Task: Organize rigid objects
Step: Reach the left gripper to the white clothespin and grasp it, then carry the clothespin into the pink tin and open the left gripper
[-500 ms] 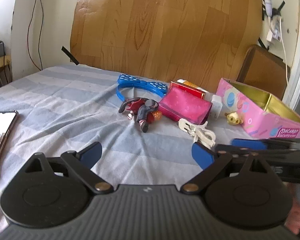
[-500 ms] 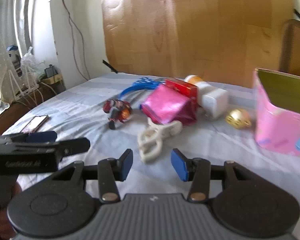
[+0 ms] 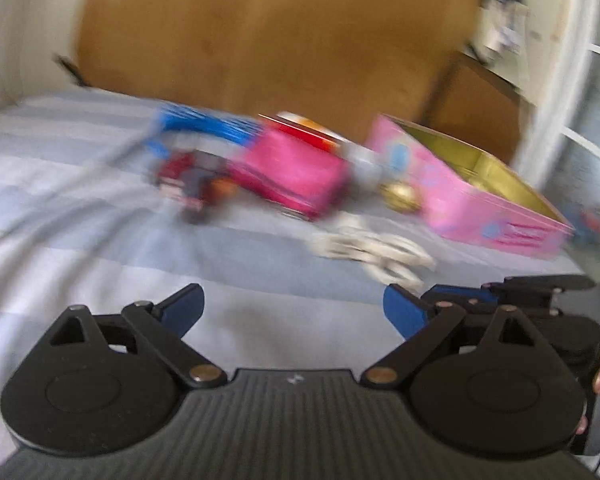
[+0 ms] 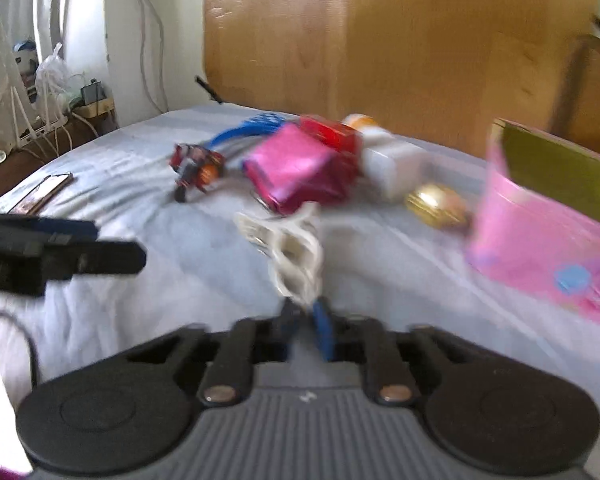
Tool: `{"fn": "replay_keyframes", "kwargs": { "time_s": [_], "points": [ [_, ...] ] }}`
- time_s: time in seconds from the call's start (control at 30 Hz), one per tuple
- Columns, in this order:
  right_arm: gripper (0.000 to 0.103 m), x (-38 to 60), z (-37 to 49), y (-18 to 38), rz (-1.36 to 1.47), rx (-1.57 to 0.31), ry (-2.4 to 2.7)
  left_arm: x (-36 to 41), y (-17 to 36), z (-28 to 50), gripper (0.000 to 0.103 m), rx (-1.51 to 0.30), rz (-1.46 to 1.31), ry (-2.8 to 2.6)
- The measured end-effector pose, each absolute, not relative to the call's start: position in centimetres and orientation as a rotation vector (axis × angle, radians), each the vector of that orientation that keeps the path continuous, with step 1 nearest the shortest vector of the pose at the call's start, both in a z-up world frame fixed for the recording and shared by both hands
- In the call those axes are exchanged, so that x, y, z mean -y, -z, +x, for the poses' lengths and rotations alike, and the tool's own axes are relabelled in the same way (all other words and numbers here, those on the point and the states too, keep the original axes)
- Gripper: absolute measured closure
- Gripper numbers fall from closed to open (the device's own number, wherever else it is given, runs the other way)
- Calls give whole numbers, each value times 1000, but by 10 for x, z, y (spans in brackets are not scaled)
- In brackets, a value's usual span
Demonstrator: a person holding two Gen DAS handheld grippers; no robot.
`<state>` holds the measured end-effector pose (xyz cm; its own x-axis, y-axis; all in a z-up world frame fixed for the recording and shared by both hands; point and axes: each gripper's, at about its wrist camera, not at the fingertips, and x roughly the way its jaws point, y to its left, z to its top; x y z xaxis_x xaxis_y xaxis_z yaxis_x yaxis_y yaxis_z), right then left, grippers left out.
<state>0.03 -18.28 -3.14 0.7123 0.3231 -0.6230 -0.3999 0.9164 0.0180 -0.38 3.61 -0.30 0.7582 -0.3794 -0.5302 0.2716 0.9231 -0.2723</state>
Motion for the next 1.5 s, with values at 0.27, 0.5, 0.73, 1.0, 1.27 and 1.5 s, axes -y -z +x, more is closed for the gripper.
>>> {"fn": "replay_keyframes", "kwargs": {
  "time_s": [0.27,0.5,0.73,1.0,1.27,1.5],
  "points": [
    [87,267,-67,31,-31,-635,-178,42,1,27,7,-749,-227,674],
    [82,268,-65,18,-33,-558,-259,19,-15,31,9,-713,-319,544],
    [69,197,-26,5,-151,-471,-461,-42,-14,48,12,-745,-460,374],
    [54,160,14,23,-219,-558,-460,-43,6,84,11,-850,-606,485],
    [74,164,2,18,-211,-513,-457,-9,5,89,54,-878,-630,664],
    [74,215,-26,-5,-250,-339,-240,92,-46,103,52,-789,-427,823]
  ]
}}
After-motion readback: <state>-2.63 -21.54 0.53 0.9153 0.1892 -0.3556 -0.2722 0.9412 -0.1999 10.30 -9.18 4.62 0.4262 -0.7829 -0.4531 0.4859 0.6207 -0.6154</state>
